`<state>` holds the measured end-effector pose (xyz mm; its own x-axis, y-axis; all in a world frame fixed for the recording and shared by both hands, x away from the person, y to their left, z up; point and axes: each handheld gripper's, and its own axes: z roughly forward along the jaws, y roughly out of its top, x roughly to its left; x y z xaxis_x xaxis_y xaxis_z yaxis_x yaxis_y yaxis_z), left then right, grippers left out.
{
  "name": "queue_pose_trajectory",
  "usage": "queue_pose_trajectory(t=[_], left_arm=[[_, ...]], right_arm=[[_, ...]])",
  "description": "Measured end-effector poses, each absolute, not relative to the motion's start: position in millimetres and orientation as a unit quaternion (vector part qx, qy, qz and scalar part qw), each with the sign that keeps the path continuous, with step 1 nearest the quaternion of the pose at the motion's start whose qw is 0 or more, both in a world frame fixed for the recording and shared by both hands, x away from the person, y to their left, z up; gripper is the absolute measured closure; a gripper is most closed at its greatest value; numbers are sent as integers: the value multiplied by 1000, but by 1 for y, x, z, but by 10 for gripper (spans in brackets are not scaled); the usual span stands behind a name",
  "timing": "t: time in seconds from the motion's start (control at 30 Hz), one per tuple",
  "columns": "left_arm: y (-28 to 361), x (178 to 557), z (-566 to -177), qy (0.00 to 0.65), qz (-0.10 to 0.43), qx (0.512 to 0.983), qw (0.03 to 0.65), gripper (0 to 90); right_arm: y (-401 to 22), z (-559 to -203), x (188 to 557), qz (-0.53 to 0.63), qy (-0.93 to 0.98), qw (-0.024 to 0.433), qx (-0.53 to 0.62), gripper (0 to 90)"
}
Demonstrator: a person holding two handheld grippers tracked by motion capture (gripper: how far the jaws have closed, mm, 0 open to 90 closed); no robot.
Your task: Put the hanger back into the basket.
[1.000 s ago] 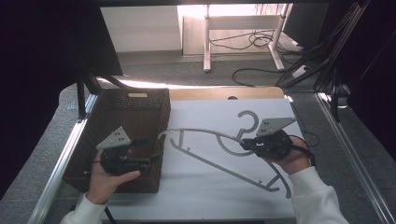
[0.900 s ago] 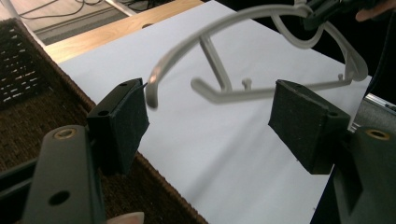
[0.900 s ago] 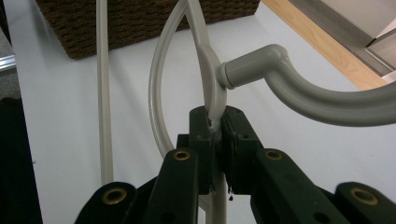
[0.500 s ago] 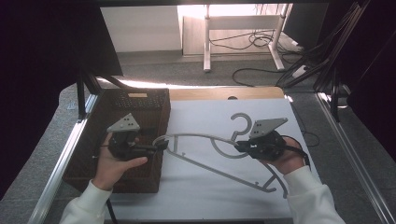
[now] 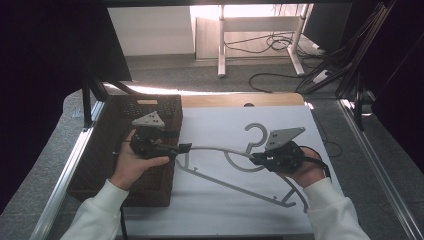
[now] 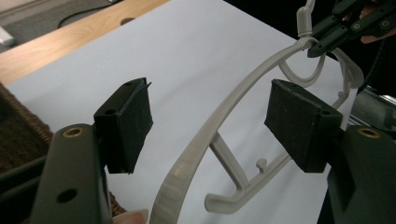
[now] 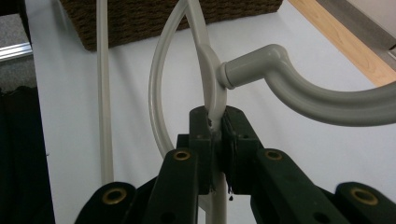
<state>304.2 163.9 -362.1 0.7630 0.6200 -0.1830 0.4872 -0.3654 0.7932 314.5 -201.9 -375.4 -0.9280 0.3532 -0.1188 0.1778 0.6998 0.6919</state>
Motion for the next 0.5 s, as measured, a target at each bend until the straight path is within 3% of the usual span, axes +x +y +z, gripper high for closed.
queue_pose_trajectory(t=[0.5], left_arm=[[123,325,-362,271,18,873,404,371]], right_arm=[[-195,-376,312,356,919,112,125,828]])
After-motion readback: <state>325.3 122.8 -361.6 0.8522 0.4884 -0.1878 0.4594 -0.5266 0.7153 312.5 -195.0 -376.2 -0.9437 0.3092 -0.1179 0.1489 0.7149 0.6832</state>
